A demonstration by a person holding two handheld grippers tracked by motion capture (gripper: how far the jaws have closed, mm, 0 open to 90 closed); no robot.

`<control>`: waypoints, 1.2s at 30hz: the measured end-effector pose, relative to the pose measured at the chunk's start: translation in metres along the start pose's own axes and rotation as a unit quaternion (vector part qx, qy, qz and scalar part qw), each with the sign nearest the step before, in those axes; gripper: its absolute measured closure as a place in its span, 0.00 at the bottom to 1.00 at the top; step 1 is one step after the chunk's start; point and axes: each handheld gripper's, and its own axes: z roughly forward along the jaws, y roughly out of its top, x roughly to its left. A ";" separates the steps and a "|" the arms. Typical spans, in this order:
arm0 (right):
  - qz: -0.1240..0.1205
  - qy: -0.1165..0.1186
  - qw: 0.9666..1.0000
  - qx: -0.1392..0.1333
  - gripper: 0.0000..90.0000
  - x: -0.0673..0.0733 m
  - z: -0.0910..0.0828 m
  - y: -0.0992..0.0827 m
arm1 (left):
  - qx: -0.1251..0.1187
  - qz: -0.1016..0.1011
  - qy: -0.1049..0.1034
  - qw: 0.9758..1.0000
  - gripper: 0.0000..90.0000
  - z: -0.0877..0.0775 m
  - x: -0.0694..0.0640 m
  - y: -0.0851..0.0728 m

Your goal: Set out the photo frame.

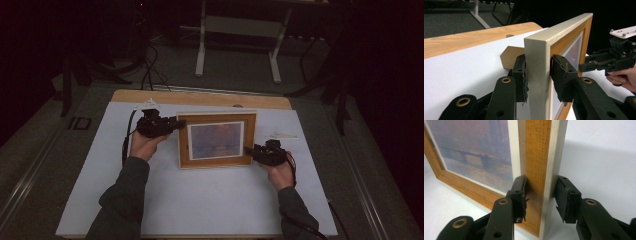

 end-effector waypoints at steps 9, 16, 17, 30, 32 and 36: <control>0.004 0.001 1.000 -0.002 0.69 0.003 -0.001 -0.003 | -0.002 -0.005 -0.001 1.000 0.73 0.000 0.002 0.000; 0.005 0.006 1.000 -0.007 0.69 0.006 -0.002 -0.006 | -0.002 -0.011 -0.004 1.000 0.72 0.000 0.005 0.000; 0.005 0.007 1.000 -0.007 0.69 0.006 -0.002 -0.006 | -0.003 -0.012 -0.004 1.000 0.72 0.000 0.006 0.000; 0.004 0.011 1.000 -0.009 0.70 0.008 -0.005 -0.010 | -0.003 -0.017 -0.005 1.000 0.71 0.000 0.006 0.000; 0.003 0.012 1.000 -0.008 0.70 0.008 -0.005 -0.010 | -0.002 -0.017 -0.004 1.000 0.71 0.000 0.006 0.001; 0.003 0.015 1.000 -0.007 0.69 0.007 -0.006 -0.010 | -0.003 -0.019 -0.007 1.000 0.71 -0.001 0.005 0.001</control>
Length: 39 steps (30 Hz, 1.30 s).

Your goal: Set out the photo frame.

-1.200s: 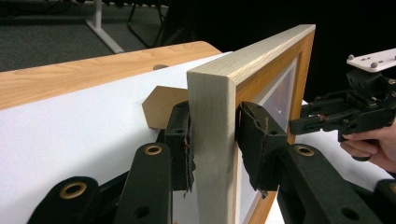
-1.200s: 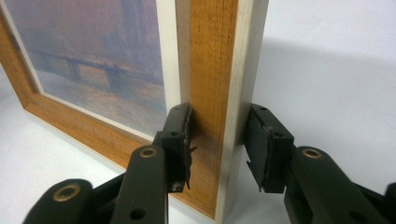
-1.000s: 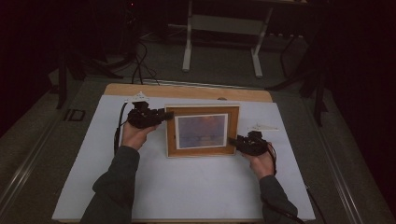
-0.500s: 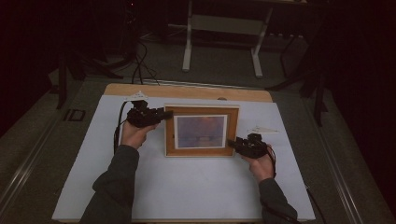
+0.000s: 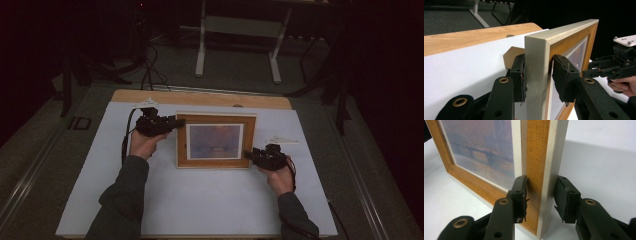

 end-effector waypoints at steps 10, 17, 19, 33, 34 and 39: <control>-0.002 0.001 1.000 0.005 0.59 -0.002 -0.002 0.002 | 0.001 -0.006 0.002 1.000 0.64 -0.007 0.000 0.001; 0.002 0.013 1.000 0.001 0.50 -0.003 -0.009 0.004 | 0.005 0.001 0.003 1.000 0.58 -0.012 -0.005 -0.002; 0.000 0.015 1.000 0.001 0.48 -0.003 -0.011 0.005 | 0.009 0.006 0.007 1.000 0.56 -0.014 -0.007 -0.003; 0.001 0.016 1.000 0.001 0.45 -0.007 -0.031 0.008 | 0.018 0.009 0.052 0.998 0.50 -0.045 -0.019 -0.015; 0.003 0.015 1.000 -0.001 0.45 -0.007 -0.032 0.007 | 0.019 0.010 0.053 0.998 0.50 -0.047 -0.020 -0.018; 0.001 0.011 1.000 0.006 0.45 -0.007 -0.034 0.001 | 0.038 0.020 0.072 0.997 0.49 -0.056 -0.029 -0.041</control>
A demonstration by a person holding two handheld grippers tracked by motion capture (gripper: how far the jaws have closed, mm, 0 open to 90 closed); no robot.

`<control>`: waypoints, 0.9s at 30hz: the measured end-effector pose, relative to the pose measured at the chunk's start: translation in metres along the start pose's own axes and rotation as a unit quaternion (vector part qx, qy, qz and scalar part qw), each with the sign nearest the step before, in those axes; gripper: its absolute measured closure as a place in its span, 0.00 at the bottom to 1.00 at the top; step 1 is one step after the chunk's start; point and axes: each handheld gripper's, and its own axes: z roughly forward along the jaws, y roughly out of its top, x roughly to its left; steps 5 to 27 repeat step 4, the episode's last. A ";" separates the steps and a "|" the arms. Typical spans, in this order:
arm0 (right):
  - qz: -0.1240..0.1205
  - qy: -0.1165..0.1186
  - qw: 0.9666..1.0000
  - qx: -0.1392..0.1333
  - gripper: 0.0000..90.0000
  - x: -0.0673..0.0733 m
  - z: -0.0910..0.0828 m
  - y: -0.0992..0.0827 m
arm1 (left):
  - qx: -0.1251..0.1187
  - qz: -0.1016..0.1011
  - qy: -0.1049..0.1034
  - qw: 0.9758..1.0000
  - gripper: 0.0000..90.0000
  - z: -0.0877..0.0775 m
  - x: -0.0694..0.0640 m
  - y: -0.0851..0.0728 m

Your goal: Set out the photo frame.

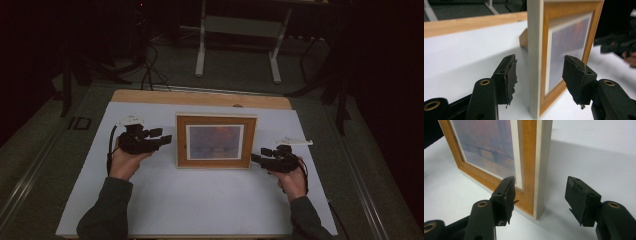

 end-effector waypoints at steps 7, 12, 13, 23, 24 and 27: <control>0.008 -0.016 1.000 -0.004 0.43 -0.004 -0.006 -0.009 | 0.023 0.010 0.024 0.999 0.48 -0.001 -0.006 -0.024; 0.008 -0.016 1.000 -0.004 0.43 -0.004 -0.006 -0.009 | 0.023 0.010 0.024 0.999 0.48 -0.001 -0.006 -0.024; 0.008 -0.016 1.000 -0.004 0.43 -0.004 -0.006 -0.009 | 0.023 0.010 0.024 0.999 0.48 -0.001 -0.006 -0.024; 0.008 -0.016 1.000 -0.004 0.43 -0.004 -0.006 -0.009 | 0.023 0.010 0.024 0.999 0.48 -0.001 -0.006 -0.024; 0.008 -0.016 1.000 -0.004 0.43 -0.004 -0.006 -0.009 | 0.023 0.010 0.024 0.999 0.48 -0.001 -0.006 -0.024; 0.008 -0.016 1.000 -0.004 0.43 -0.004 -0.006 -0.009 | 0.023 0.010 0.024 0.999 0.48 -0.001 -0.006 -0.024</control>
